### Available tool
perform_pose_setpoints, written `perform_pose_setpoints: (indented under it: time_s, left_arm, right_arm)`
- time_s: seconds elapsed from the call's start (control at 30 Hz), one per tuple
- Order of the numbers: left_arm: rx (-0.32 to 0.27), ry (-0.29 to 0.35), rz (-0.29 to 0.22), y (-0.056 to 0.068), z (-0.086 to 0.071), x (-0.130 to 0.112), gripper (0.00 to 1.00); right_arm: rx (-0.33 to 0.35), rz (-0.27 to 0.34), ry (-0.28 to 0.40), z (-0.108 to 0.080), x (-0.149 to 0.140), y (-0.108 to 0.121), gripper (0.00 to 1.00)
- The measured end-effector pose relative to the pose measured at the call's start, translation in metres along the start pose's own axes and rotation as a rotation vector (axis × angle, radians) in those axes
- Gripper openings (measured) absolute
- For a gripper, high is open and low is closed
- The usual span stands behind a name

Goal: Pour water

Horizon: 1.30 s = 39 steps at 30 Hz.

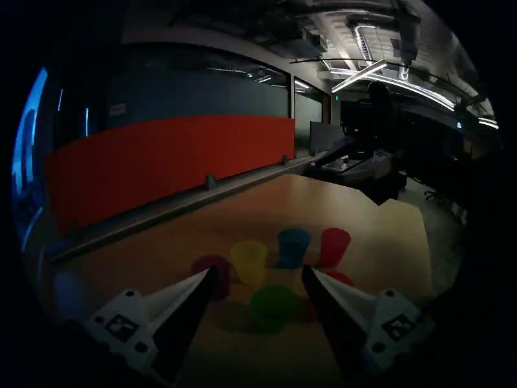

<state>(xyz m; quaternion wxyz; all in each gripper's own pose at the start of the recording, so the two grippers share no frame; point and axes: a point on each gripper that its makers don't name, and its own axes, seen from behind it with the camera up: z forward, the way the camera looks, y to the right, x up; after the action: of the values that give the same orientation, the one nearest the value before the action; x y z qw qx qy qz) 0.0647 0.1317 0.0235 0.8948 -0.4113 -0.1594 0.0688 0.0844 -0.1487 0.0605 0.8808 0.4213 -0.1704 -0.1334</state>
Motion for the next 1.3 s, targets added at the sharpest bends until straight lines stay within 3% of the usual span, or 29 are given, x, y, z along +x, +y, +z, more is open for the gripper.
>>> perform_pose_setpoints:
  time_s: [0.53,1.3]
  left_arm:
    - [-0.034,-0.071,-0.003,0.007,0.022,-0.043,0.96]
    - [-0.09,-0.161,0.02,0.028,0.041,-0.092,0.94]
  right_arm:
    - [0.041,0.027,-0.043,0.033,-0.035,0.001,0.98]
    - [0.076,0.029,-0.076,0.06,-0.064,-0.004,0.98]
